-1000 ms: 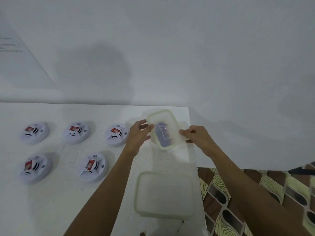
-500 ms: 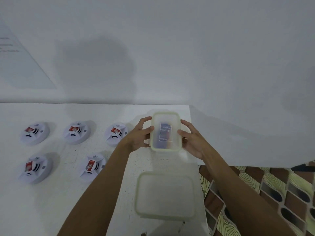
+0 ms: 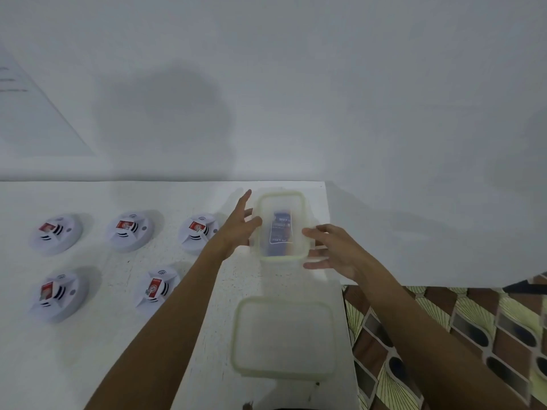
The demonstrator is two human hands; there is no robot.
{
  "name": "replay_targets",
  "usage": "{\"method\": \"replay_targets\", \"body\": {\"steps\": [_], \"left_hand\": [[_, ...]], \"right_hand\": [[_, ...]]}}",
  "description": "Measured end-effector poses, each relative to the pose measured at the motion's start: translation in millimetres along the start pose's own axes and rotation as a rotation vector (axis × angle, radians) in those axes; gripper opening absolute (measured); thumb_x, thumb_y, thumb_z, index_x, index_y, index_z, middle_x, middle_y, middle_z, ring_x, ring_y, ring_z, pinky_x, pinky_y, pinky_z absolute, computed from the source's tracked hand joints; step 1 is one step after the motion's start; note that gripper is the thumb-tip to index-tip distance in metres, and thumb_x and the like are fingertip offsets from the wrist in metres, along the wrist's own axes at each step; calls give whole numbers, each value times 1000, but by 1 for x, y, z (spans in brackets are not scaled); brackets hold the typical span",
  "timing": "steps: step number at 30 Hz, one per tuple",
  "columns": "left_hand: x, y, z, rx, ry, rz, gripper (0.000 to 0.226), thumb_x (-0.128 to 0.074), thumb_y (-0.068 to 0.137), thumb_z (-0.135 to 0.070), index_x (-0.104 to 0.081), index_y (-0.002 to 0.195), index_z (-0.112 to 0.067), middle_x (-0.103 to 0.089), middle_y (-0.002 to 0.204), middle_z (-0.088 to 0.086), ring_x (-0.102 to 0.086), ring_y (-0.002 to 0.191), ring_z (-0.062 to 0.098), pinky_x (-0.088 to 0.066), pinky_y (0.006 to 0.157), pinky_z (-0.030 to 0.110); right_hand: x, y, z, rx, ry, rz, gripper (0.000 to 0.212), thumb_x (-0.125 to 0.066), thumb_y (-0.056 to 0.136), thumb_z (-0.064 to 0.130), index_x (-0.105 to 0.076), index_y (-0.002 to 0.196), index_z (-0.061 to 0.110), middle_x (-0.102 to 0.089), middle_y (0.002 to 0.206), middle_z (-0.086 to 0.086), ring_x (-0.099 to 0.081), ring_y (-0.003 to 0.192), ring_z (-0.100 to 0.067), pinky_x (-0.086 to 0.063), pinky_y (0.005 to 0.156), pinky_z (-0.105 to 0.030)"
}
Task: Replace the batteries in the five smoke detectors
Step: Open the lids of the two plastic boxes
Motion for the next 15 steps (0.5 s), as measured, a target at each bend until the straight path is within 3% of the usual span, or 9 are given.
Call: {"method": "replay_targets", "body": {"steps": [3, 7, 10, 15], "left_hand": [[-2, -2, -2, 3, 29, 23, 82, -58, 93, -17, -4, 148, -44, -38, 147, 7, -51, 113, 23, -56, 61, 26], [-1, -8, -1, 16, 87, 34, 89, -65, 89, -19, -3, 146, -47, -49, 131, 11, -61, 100, 22, -60, 63, 35], [-4, -15, 3, 41, 106, 38, 85, -67, 86, -38, -6, 145, -44, -51, 122, 7, -59, 104, 25, -59, 63, 37], [6, -4, -10, -87, 126, -162, 55, -59, 92, -34, -29, 134, -14, -40, 140, 5, -55, 106, 22, -56, 74, 34]], "right_hand": [[2, 0, 13, 57, 19, -15, 36, -72, 86, 8, -55, 118, 5, -65, 112, -18, -68, 93, -34, -60, 68, -51], [7, 6, 31, 137, -125, -188, 36, -70, 88, 14, -59, 122, 18, -64, 112, -12, -64, 95, -30, -60, 58, -40], [6, 10, 39, 217, -190, -245, 36, -69, 88, 18, -61, 122, 24, -65, 106, -6, -62, 89, -18, -56, 62, -33], [2, 14, 31, 225, -218, -147, 42, -64, 92, 14, -55, 131, 26, -66, 118, -2, -63, 97, -17, -51, 66, -30]]}}
Point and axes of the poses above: each hand's wrist, its own y-axis towards the middle knuckle, its own x-axis out of the back of the hand, z = x × y, the point moved 4 cm from there along y, towards the middle knuckle
